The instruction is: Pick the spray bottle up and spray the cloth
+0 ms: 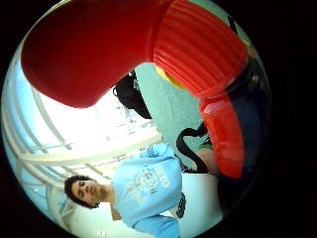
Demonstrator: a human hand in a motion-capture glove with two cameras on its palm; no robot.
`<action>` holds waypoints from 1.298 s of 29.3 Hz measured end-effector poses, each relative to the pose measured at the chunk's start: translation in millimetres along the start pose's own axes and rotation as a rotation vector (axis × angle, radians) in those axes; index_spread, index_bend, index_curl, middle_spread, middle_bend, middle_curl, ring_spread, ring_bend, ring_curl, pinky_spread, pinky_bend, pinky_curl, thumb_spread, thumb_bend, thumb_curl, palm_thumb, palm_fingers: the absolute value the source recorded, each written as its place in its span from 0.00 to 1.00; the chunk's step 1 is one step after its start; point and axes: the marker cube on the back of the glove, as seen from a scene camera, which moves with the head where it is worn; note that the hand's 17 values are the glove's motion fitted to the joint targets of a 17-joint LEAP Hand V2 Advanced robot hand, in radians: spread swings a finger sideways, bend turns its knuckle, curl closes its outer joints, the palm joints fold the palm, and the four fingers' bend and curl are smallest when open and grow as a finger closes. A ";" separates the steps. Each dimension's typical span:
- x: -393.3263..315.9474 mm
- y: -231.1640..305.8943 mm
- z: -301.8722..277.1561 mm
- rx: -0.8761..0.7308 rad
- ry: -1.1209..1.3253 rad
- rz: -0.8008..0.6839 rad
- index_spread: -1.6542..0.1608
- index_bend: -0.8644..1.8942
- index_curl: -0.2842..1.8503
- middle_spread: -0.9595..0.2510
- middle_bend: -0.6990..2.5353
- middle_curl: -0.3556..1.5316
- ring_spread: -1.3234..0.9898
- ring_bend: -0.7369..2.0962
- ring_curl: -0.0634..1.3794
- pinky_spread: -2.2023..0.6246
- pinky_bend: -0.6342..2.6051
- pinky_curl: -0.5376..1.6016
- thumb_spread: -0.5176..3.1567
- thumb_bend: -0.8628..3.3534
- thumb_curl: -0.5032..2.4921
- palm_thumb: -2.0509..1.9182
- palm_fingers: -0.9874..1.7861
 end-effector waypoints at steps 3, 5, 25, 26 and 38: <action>0.4 0.6 1.1 -0.002 -0.001 0.001 0.80 0.36 0.33 0.74 0.31 0.45 0.57 0.46 0.33 0.82 0.30 0.43 0.30 0.20 0.40 0.76 0.78; 1.1 0.4 0.9 -0.004 -0.001 0.001 0.80 0.36 0.33 0.74 0.31 0.45 0.57 0.46 0.32 0.82 0.30 0.43 0.30 0.20 0.40 0.76 0.78; -0.7 -1.1 1.3 0.026 -0.045 -0.017 0.81 0.37 0.33 0.74 0.31 0.45 0.57 0.46 0.32 0.82 0.30 0.43 0.30 0.20 0.41 0.76 0.78; -2.2 -0.8 1.6 0.031 -0.055 -0.024 0.81 0.37 0.33 0.74 0.31 0.45 0.57 0.46 0.32 0.82 0.30 0.43 0.30 0.20 0.41 0.76 0.78; -55.6 2.8 19.1 0.218 -0.247 -0.250 0.80 0.37 0.33 0.73 0.31 0.45 0.57 0.46 0.32 0.81 0.30 0.43 0.30 0.20 0.41 0.76 0.78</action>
